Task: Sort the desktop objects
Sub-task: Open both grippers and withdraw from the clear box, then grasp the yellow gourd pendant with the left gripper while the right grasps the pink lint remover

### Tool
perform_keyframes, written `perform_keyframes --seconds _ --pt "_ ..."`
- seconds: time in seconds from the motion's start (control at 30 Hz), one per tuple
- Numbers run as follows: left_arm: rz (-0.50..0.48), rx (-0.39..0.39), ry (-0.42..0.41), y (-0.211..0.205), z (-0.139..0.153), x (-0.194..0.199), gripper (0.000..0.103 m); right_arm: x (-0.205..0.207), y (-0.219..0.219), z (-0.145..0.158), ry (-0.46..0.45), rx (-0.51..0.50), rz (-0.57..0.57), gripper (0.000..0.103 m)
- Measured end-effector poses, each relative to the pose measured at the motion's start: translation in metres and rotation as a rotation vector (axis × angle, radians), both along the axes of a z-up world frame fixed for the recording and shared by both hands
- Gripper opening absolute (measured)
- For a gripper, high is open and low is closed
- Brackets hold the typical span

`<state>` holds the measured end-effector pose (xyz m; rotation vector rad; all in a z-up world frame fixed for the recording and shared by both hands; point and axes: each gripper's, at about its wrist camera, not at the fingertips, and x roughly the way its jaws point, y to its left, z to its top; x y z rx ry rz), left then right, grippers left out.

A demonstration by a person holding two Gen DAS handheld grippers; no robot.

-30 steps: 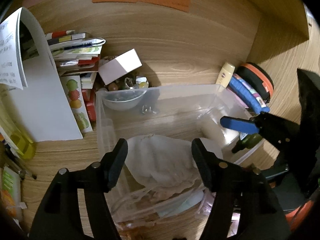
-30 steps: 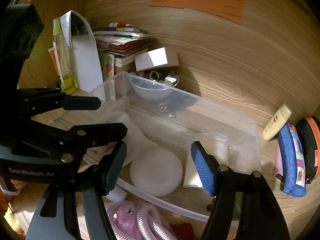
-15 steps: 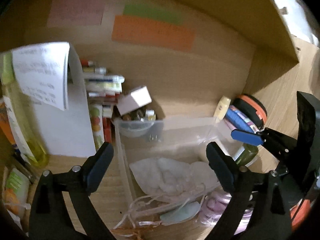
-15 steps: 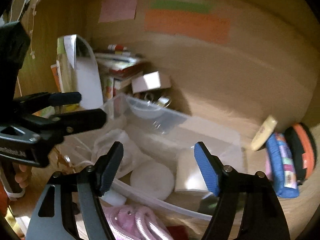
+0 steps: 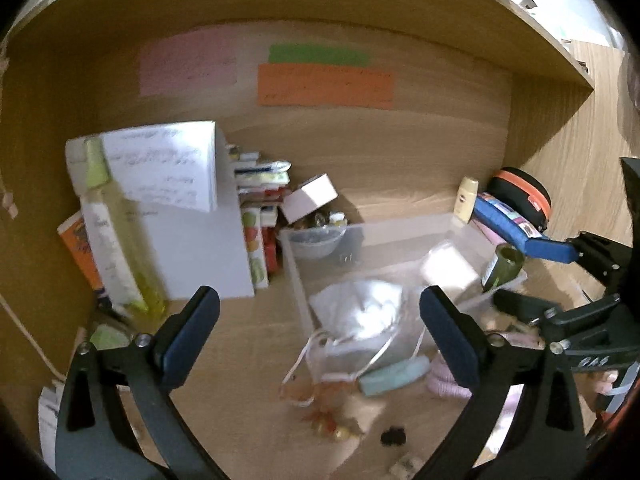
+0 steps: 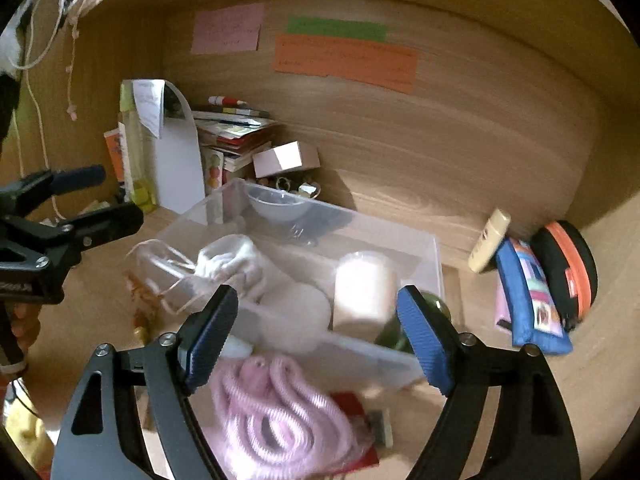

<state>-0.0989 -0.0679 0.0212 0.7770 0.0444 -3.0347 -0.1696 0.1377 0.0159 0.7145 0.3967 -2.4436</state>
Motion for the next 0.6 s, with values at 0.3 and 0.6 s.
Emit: perform_keyframes --seconds 0.3,0.6 --pt "-0.008 -0.029 -0.086 -0.011 -0.028 0.031 0.101 0.022 0.047 -0.003 -0.062 -0.087 -0.058 0.08" --pt "-0.03 -0.01 -0.176 -0.013 -0.063 0.042 0.092 0.054 0.067 -0.023 -0.111 -0.082 -0.067 0.08"
